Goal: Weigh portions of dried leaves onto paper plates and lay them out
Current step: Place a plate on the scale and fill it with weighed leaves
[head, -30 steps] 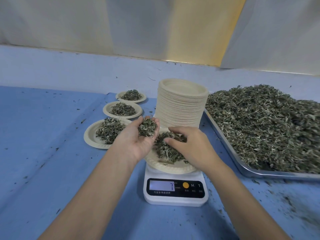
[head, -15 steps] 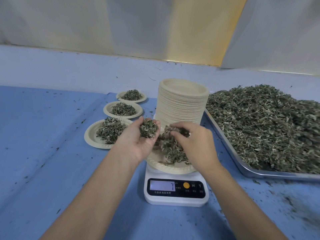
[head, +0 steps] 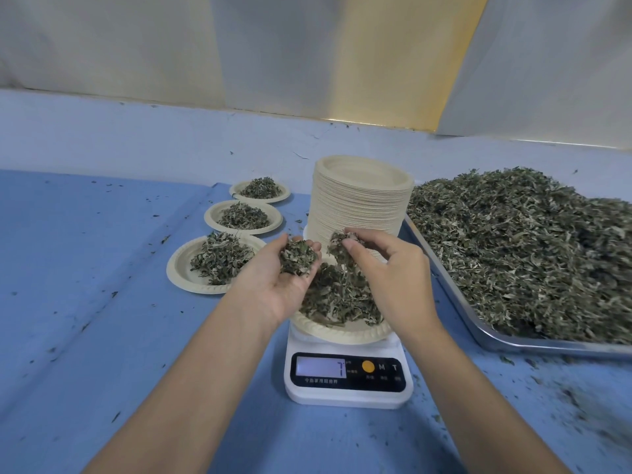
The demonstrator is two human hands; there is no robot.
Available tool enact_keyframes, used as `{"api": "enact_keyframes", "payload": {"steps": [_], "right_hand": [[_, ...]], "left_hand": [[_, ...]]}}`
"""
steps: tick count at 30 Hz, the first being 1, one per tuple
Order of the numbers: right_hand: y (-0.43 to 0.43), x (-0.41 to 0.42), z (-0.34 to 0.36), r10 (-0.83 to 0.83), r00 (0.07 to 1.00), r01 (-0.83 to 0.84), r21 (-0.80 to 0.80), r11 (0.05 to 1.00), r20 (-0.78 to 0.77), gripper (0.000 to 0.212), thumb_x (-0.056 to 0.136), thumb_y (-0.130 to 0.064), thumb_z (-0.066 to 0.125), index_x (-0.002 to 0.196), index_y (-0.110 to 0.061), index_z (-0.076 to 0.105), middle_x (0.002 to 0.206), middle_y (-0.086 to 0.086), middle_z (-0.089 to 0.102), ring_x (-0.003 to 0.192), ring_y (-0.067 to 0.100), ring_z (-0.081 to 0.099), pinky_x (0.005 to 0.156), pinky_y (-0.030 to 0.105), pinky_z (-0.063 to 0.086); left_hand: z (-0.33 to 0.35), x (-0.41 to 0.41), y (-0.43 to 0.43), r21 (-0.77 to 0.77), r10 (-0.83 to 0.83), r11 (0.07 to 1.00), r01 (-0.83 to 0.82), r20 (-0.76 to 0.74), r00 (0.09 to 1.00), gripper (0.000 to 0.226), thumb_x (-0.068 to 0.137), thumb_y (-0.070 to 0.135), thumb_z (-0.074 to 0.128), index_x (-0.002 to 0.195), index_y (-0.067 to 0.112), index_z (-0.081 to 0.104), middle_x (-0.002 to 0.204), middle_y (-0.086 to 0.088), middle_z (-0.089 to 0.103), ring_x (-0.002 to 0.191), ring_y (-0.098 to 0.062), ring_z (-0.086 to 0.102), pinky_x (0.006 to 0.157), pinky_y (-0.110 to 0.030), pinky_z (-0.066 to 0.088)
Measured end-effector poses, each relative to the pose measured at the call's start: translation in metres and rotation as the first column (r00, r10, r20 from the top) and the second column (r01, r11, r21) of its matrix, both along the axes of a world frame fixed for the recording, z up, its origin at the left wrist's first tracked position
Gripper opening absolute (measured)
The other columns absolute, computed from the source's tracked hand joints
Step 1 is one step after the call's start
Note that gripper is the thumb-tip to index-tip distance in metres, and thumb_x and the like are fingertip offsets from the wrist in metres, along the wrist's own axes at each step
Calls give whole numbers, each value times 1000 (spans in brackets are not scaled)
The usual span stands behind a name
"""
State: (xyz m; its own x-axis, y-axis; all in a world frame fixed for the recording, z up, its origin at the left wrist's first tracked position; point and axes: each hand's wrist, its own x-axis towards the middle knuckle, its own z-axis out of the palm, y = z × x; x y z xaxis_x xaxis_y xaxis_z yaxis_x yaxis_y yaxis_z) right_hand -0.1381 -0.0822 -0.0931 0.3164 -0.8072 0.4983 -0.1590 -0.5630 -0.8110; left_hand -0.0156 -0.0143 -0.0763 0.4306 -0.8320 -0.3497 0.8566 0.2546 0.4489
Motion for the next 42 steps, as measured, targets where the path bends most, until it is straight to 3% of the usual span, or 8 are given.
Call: {"api": "enact_keyframes", "payload": {"steps": [10,13,19,26,28,34,39,42], "right_hand": [[-2,-2,-1,46,998,-46,8,999,-45,27,93,-29,61,117,-23,68,122,-13,64,108,-16,47,91,-3,33],[-2,-2,-1,31,998,-32,-5,999,-57,22,91,-27,63,112,-24,71,118,-12,66,107,-13,51,90,-1,35],[-2,-2,0,63,997,-66,78,995,34,22,86,-25,69,108,-29,72,109,-18,68,106,-5,58,94,23,47],[-8,-7,7,8,986,-31,135,990,169,17,94,-18,58,100,-22,73,93,-21,69,91,-8,62,80,8,45],[-12,-11,10,-7,974,-42,210,977,225,19,95,-15,54,98,-21,72,93,-17,70,94,-2,63,84,13,47],[-23,-29,25,-88,847,-193,458,868,524,25,97,-6,43,97,-13,67,105,5,70,99,11,66,86,20,52],[-42,-54,33,-251,679,-295,571,766,689,22,93,-4,44,91,-3,66,66,0,70,56,4,66,52,14,50],[-59,-73,31,-428,665,-160,676,719,612,23,90,-7,47,93,9,62,83,20,68,70,22,66,65,28,46]], "left_hand": [[3,1,1,21,28,999,-29,38,999,24,101,16,43,86,0,52,82,-18,57,74,-23,58,86,-32,50],[3,1,1,16,29,999,-29,37,999,24,101,16,42,87,-1,52,82,-18,57,75,-23,58,84,-32,50],[3,-1,2,11,36,999,-36,39,999,25,101,17,42,86,-1,52,82,-18,57,77,-23,59,89,-32,50],[17,-6,-1,-69,61,996,-59,33,998,26,101,15,42,84,-1,54,82,-16,57,77,-23,60,91,-31,50],[25,-14,-9,-100,57,994,-52,52,997,26,101,15,42,84,-1,53,81,-15,58,77,-22,60,90,-31,50],[36,-66,-54,-150,-94,983,102,55,994,31,102,15,37,79,1,51,77,-13,55,73,-21,55,76,-27,47],[23,-121,-99,-143,-223,965,219,-9,975,26,101,13,38,80,5,51,72,-10,54,63,-18,53,62,-25,50],[17,-152,-120,-95,-310,947,308,4,951,20,100,17,42,85,10,54,77,-14,61,61,-21,59,54,-29,54]]}}
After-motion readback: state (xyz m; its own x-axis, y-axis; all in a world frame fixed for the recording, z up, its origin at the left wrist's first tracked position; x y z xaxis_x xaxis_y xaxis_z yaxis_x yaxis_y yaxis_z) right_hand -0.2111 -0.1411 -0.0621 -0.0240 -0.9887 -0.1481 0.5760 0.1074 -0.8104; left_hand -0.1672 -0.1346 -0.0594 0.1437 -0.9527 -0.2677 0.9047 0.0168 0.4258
